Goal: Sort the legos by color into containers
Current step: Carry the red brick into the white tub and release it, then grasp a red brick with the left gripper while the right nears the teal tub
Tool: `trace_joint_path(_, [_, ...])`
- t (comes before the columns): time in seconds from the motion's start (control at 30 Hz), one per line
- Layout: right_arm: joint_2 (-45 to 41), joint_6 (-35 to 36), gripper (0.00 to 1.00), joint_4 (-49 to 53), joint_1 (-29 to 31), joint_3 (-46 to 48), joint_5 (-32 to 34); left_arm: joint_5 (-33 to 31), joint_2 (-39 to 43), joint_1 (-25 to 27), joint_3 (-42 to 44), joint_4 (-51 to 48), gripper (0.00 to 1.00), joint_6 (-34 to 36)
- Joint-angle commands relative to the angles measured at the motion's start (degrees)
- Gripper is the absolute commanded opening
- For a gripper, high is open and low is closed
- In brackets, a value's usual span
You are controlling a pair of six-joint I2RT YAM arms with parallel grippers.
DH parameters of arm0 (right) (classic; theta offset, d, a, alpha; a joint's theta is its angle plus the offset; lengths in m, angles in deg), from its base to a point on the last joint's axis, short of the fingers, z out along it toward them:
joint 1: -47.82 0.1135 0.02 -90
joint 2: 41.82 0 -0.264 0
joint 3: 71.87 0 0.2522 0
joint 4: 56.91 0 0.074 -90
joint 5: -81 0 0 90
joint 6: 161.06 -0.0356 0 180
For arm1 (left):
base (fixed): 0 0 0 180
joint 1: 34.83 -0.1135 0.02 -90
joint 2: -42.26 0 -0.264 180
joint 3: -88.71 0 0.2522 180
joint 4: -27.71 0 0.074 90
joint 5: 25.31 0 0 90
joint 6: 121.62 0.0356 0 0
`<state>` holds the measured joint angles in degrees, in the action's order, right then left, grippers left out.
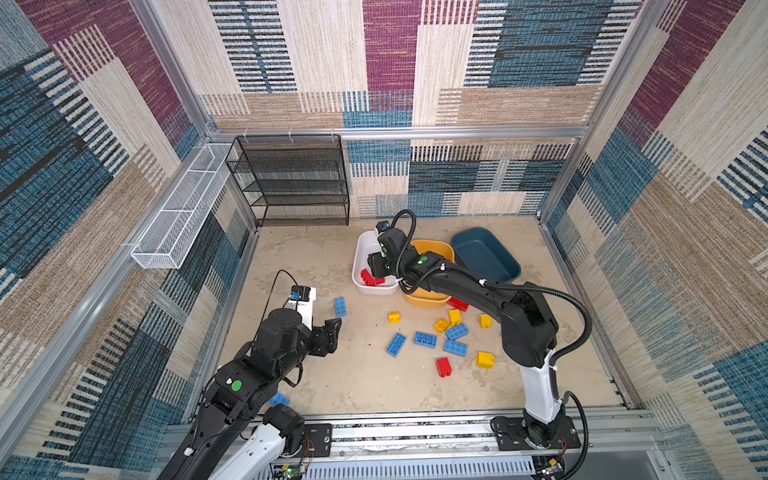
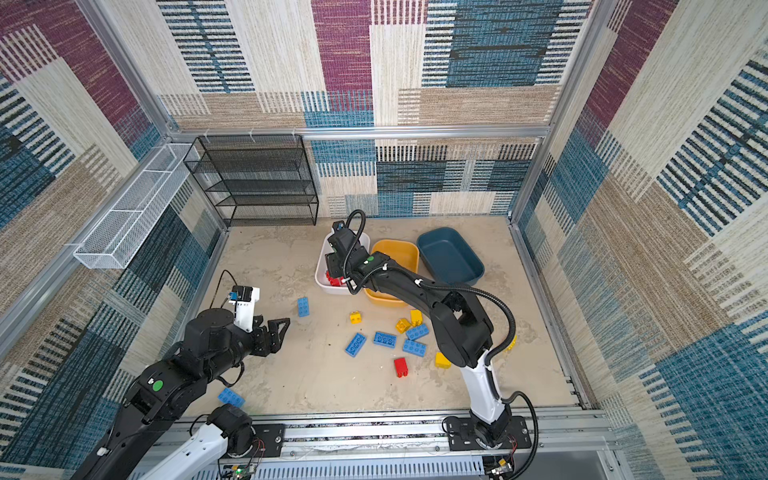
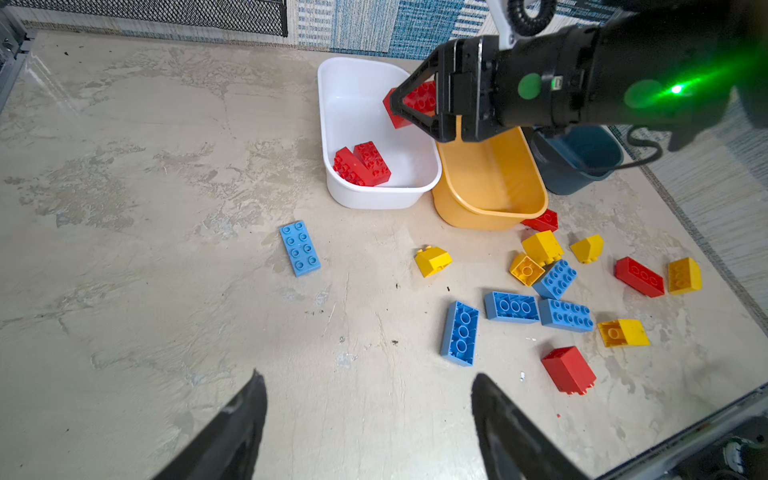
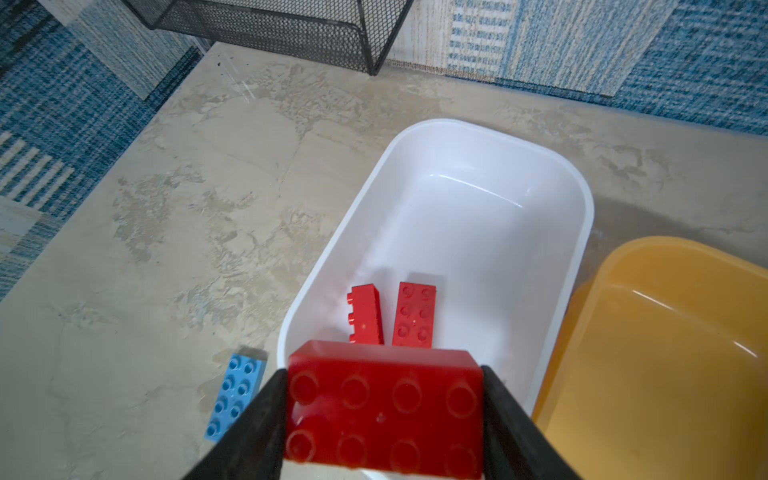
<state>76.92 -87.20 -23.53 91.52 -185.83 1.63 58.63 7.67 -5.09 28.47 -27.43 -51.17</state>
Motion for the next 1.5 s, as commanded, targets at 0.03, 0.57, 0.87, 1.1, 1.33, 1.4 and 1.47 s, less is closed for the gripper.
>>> trace_joint_path(0.03, [2.6, 2.2, 0.45, 0.8, -0.8, -3.4, -0.2, 0.7, -0.7, 0.0, 0.1, 0.0, 0.78, 0.3])
trace_joint_path(0.57, [-8.5, 2.8, 0.89, -2.9, -4.2, 2.5, -6.0, 10.9, -8.5, 6.1, -3.4, 3.1, 0.74, 4.1])
trace_joint_path(0.87, [-26.4, 1.6, 0.93, -8.0, -10.8, 19.5, -13.2, 10.0, -19.5, 18.9, -5.8, 7.6, 0.74, 7.7])
trace_joint_path(1.1, [-43.8, -2.2, 0.97, -13.7, -18.9, 39.2, -17.4, 6.1, -31.3, 29.7, -4.6, 19.2, 0.75, 7.1])
trace_joint_path(1.33, [-54.9, -3.5, 1.0, -15.1, -23.8, 50.3, -17.9, 5.1, -47.5, 37.5, -7.5, 27.0, 0.76, 12.3])
trace_joint_path(1.4, [-57.4, -4.5, 0.99, -15.0, -25.4, 51.9, -18.3, 6.2, -50.8, 37.8, -7.8, 29.6, 0.76, 13.7])
trace_joint_path(1.47, [-60.0, -5.6, 1.0, -15.1, -26.9, 53.3, -19.1, 7.0, -53.8, 38.0, -7.9, 32.1, 0.76, 14.7])
